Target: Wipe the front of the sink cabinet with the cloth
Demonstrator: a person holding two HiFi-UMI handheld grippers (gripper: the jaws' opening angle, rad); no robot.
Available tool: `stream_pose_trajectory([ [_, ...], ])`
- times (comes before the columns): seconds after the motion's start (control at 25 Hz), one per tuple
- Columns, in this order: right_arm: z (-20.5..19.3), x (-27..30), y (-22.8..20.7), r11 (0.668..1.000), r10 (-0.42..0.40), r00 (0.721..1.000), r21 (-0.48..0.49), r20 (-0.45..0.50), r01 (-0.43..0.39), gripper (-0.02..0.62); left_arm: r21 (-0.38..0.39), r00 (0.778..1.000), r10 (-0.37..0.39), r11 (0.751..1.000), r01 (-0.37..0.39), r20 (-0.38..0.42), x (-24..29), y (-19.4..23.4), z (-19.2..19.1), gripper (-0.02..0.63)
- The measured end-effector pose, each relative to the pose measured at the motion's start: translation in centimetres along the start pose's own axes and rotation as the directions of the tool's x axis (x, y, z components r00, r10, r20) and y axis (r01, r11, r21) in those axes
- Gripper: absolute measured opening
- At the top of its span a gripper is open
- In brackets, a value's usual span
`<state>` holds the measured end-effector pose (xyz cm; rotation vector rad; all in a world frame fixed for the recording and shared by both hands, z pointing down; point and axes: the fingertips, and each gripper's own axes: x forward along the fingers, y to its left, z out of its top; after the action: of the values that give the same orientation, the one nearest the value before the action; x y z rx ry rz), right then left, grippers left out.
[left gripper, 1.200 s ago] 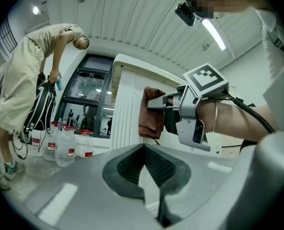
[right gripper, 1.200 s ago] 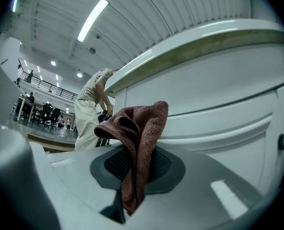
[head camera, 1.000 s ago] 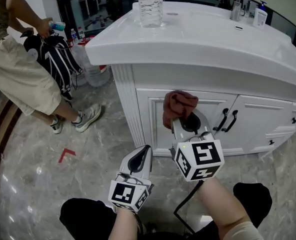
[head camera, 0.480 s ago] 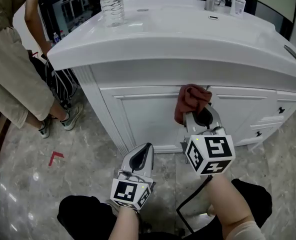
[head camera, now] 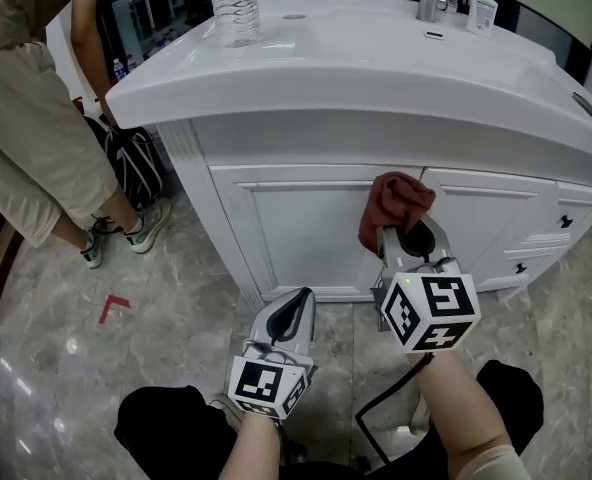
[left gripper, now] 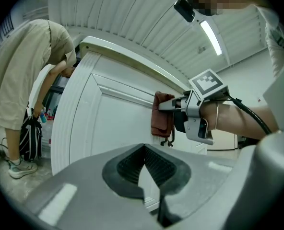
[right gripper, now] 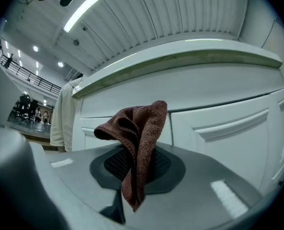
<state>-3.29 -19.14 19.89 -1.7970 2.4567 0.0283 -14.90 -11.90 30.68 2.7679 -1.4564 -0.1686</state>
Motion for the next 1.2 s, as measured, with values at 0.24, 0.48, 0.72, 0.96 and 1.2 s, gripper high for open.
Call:
stream_pose_trajectory([
  [0.24, -3.7, 3.0, 8.6, 0.985, 0.173, 0.984, 0.014, -0.049, -0.173, 0.081, -0.004, 0.999, 0.05, 0.999, -0.05, -0.015, -1.9, 3.6, -0.6, 0.0],
  [0.48, -7.1, 5.8, 16.2, 0.954, 0.298, 0.949, 0.046, -0.099, -0.295, 0.081, -0.017, 0.993, 0.116, 0.993, -0.116, -0.017, -4.5, 8.3, -1.0, 0.0],
  [0.72, -8.6, 8.0, 20.6, 0.938, 0.347, 0.932, 0.07, -0.107, -0.341, 0.081, -0.025, 0.984, 0.175, 0.984, -0.176, -0.029, -6.8, 11.8, -1.4, 0.0],
  [0.96, -8.7, 8.1, 19.6, 0.948, 0.316, 0.943, 0.071, -0.099, -0.31, 0.081, -0.036, 0.988, 0.155, 0.987, -0.155, -0.017, -6.3, 11.8, -1.7, 0.0],
  [1.2, -8.4, 7.1, 16.3, 0.966, 0.26, 0.959, 0.03, -0.109, -0.258, 0.081, -0.035, 0.996, 0.083, 0.996, -0.084, -0.029, -4.4, 9.3, -2.1, 0.0],
])
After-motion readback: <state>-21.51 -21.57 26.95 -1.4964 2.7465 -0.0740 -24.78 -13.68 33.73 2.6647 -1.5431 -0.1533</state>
